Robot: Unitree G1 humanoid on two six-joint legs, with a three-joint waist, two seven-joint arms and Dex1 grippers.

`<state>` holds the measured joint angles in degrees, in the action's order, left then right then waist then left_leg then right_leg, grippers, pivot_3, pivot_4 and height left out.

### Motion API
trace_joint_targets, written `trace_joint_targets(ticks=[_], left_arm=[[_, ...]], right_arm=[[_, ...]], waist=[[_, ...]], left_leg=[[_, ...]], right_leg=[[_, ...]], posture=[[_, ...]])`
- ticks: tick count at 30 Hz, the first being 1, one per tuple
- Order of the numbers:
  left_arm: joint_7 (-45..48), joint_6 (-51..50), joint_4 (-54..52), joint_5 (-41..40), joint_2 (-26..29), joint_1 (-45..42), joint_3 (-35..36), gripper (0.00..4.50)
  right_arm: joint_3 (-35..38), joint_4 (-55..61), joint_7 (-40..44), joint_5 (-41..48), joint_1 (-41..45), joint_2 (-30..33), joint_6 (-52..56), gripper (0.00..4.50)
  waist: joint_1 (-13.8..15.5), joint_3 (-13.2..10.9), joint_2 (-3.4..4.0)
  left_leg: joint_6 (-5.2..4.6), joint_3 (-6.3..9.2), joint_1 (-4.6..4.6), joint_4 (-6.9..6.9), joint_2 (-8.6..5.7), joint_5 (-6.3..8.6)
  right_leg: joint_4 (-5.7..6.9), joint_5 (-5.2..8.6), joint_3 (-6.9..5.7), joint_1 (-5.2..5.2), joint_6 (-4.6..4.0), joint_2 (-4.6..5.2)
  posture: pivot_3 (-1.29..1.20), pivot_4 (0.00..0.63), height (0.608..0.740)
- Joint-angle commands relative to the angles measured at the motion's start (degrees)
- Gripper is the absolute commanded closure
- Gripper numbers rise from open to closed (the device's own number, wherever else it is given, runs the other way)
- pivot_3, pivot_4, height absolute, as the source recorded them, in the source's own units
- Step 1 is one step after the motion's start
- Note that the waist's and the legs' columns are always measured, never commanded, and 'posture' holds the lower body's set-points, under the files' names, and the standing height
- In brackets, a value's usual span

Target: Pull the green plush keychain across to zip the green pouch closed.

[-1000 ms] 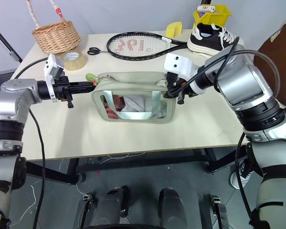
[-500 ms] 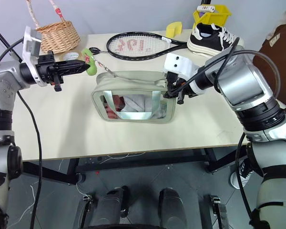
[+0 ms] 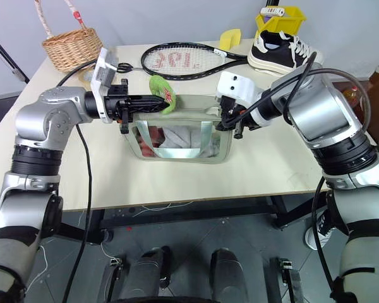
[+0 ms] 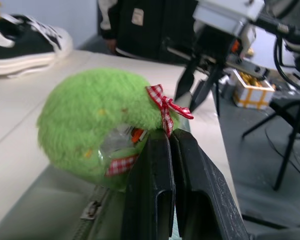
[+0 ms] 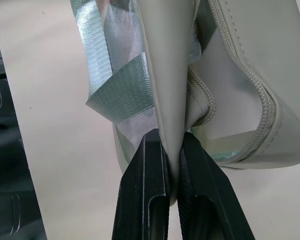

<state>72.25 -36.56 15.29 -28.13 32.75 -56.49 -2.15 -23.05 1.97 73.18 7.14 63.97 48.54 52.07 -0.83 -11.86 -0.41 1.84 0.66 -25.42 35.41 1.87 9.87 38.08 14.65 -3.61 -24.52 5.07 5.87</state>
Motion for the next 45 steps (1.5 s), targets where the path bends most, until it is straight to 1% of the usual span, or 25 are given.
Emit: trace_joint_targets(ticks=[1, 3, 4, 6, 7, 11, 13, 16, 17, 19, 21, 22, 24, 25, 26, 30, 33, 34, 38, 41, 45], left_arm=[[1.65, -0.55, -1.00, -0.01, 2.16, -1.54, 0.14, 3.07], [1.47, 0.60, -1.15, 0.96, 3.38, -1.70, 0.31, 2.06], [1.32, 0.95, -0.85, 1.59, 4.15, -1.99, 0.32, 1.63], [2.18, 1.38, -0.61, 1.84, 5.47, -2.22, 0.60, 0.56], [3.21, 1.86, -1.04, 1.68, 6.56, -2.03, 0.95, 0.12], [5.88, 1.67, -2.42, 0.54, 10.27, -0.90, 2.10, 0.12], [6.65, 3.15, -2.56, 2.09, 12.93, 1.52, 1.68, 0.12], [6.17, 3.86, -2.65, 2.93, 14.47, 4.26, 1.55, 0.12], [6.18, 4.63, -2.78, 3.32, 14.71, 5.22, 1.52, 0.35], [5.87, 5.76, -2.74, 4.27, 14.85, 6.85, 1.27, 1.02], [5.13, 7.23, -2.25, 5.63, 14.53, 7.87, 0.88, 1.97], [4.93, 7.88, -2.02, 6.15, 14.40, 8.20, 0.74, 2.58], [4.25, 9.00, -1.31, 7.08, 13.85, 8.47, 0.50, 3.62], [3.82, 8.86, -1.09, 7.07, 13.32, 8.30, 0.59, 4.11], [3.55, 8.76, -0.94, 7.07, 12.93, 8.16, 0.68, 4.46], [2.46, 8.86, -0.85, 7.66, 12.21, 7.56, 0.40, 4.46], [1.96, 8.79, -1.00, 7.87, 11.85, 7.37, 0.40, 4.50], [1.94, 8.66, -1.11, 7.77, 11.76, 7.28, 0.50, 4.50], [1.77, 8.45, -1.32, 7.72, 11.51, 7.11, 0.56, 4.50], [1.44, 8.13, -2.21, 7.56, 11.30, 7.44, 0.64, 4.50], [1.06, 7.94, -2.55, 7.47, 11.10, 7.53, 0.81, 4.50]], right_arm=[[2.31, 1.97, -0.71, 0.36, 0.84, 0.61, -0.01, 4.50], [2.30, 2.04, -0.88, 0.40, 0.77, 0.64, 0.09, 4.50], [2.30, 2.01, -0.98, 0.38, 0.74, 0.65, 0.05, 4.50], [2.32, 1.86, -1.16, 0.43, 0.77, 0.58, 0.04, 4.50], [2.30, 1.74, -1.22, 0.42, 0.80, 0.55, -0.10, 4.50], [2.41, 1.79, -1.33, 0.57, 0.70, 0.53, -0.23, 4.50], [2.44, 1.76, -1.36, 0.65, 0.65, 0.47, -0.34, 4.50], [2.40, 1.64, -1.49, 0.71, 0.56, 0.46, -0.51, 4.50], [2.38, 1.60, -1.53, 0.73, 0.55, 0.46, -0.61, 4.50], [2.34, 1.50, -1.53, 0.79, 0.60, 0.45, -0.67, 4.50], [2.30, 1.37, -1.51, 0.78, 0.66, 0.46, -0.77, 4.50], [2.29, 1.34, -1.50, 0.78, 0.68, 0.46, -0.79, 4.50], [2.30, 1.25, -1.41, 0.79, 0.73, 0.53, -0.88, 4.50], [2.31, 1.19, -1.41, 0.78, 0.80, 0.54, -0.88, 4.50], [2.32, 1.15, -1.42, 0.77, 0.84, 0.54, -0.88, 4.50], [3.46, 1.39, -0.85, 1.69, 0.80, 0.47, -2.24, 4.50], [4.91, 2.76, 1.42, 4.06, 0.81, 1.46, -1.61, 3.28], [6.36, 2.53, 1.76, 5.79, 1.48, 0.77, -0.33, 2.90], [9.43, 0.59, 1.86, 9.43, 4.59, -2.09, 0.87, 0.86], [9.10, -1.97, -1.55, 9.34, 7.67, -7.20, 0.94, 0.86], [7.75, -10.54, -8.48, 5.87, 11.34, -14.55, -2.19, 0.86]], waist=[[-0.02, 0.00, 0.00], [0.01, 0.00, 0.00], [0.01, 0.00, 0.00], [0.00, 0.00, 0.00], [0.01, 0.00, 0.00], [0.00, 0.00, 0.00], [-0.08, 0.00, 0.00], [-0.12, 0.00, 0.00], [-0.09, 0.00, 0.00], [0.04, 0.00, 0.00], [0.11, 0.00, 0.00], [0.10, 0.00, 0.00], [0.05, 0.00, 0.00], [0.06, 0.00, 0.00], [0.06, 0.00, 0.00], [0.11, 0.00, 0.00], [0.17, 0.00, 0.00], [0.18, 0.00, 0.00], [0.09, 0.00, 0.00], [-0.03, 0.00, 0.00], [0.05, 0.00, -0.01]], left_leg=[[0.00, 0.00, 0.00, 0.00, 0.00, 0.00], [0.00, 0.00, 0.00, 0.00, 0.00, 0.00], [0.00, 0.00, 0.00, 0.00, 0.00, 0.00], [0.00, 0.00, 0.00, 0.00, 0.00, 0.00], [0.00, 0.00, 0.00, 0.00, 0.00, 0.00], [0.00, 0.00, 0.00, 0.00, 0.00, 0.00], [0.00, 0.00, 0.00, -0.01, 0.00, 0.00], [-0.01, -0.05, 0.05, -0.06, 0.00, 0.01], [-0.01, -0.04, 0.05, -0.06, 0.01, 0.01], [0.00, -0.05, 0.02, -0.02, 0.01, 0.01], [0.00, -0.05, 0.00, 0.01, 0.01, 0.01], [0.00, -0.05, 0.00, 0.02, 0.01, 0.01], [0.00, -0.05, 0.00, 0.02, 0.01, 0.01], [-0.01, -0.05, 0.00, 0.01, 0.01, 0.01], [-0.01, -0.05, 0.01, 0.01, 0.01, 0.01], [-0.01, -0.06, 0.00, 0.02, 0.01, 0.01], [-0.01, -0.06, 0.00, 0.01, 0.01, 0.01], [-0.01, -0.06, 0.00, 0.02, 0.00, 0.01], [-0.01, -0.06, 0.02, 0.02, 0.01, 0.01], [-0.01, -0.06, 0.04, 0.02, 0.01, 0.01], [-0.01, -0.06, 0.04, 0.02, 0.01, 0.01]], right_leg=[[0.00, 0.00, 0.00, 0.00, 0.00, 0.00], [0.00, 0.00, 0.00, 0.00, 0.00, 0.00], [-0.01, 0.00, 0.00, 0.00, 0.00, 0.00], [-0.01, 0.00, 0.00, 0.00, 0.00, 0.00], [-0.01, 0.00, 0.00, 0.00, 0.00, 0.00], [-0.02, 0.00, 0.00, 0.00, 0.00, 0.00], [-0.02, 0.00, 0.00, -0.01, 0.00, 0.00], [-0.02, 0.00, 0.04, -0.01, -0.01, 0.00], [-0.01, 0.00, 0.04, -0.01, -0.01, 0.00], [-0.02, 0.00, 0.04, -0.01, -0.01, 0.00], [-0.02, 0.00, 0.04, -0.01, -0.01, 0.00], [-0.02, 0.00, 0.04, -0.01, -0.01, 0.00], [-0.02, 0.00, 0.04, -0.01, -0.01, 0.00], [-0.02, 0.00, 0.04, -0.01, -0.01, 0.00], [-0.02, 0.00, 0.04, -0.01, -0.01, 0.00], [-0.01, 0.00, 0.04, -0.01, 0.00, 0.00], [-0.02, 0.00, 0.04, -0.01, 0.00, 0.00], [-0.02, 0.00, 0.05, 0.00, 0.00, 0.00], [0.00, 0.00, 0.04, 0.00, -0.01, 0.01], [0.01, -0.01, 0.05, 0.00, -0.01, 0.00], [0.03, -0.01, 0.04, 0.00, -0.01, 0.00]], posture=[[0.00, 0.150, 0.738], [0.00, 0.150, 0.738], [0.00, 0.150, 0.738], [0.00, 0.150, 0.738], [0.00, 0.150, 0.738], [0.00, 0.150, 0.738], [0.00, 0.150, 0.738], [0.00, 0.150, 0.738], [0.00, 0.150, 0.738], [0.00, 0.150, 0.738], [0.00, 0.150, 0.738], [0.00, 0.150, 0.738], [0.00, 0.150, 0.738], [0.00, 0.150, 0.738], [0.00, 0.150, 0.738], [0.00, 0.150, 0.738], [0.00, 0.150, 0.738], [0.00, 0.150, 0.738], [0.00, 0.150, 0.738], [0.00, 0.150, 0.738], [0.00, 0.150, 0.738]])
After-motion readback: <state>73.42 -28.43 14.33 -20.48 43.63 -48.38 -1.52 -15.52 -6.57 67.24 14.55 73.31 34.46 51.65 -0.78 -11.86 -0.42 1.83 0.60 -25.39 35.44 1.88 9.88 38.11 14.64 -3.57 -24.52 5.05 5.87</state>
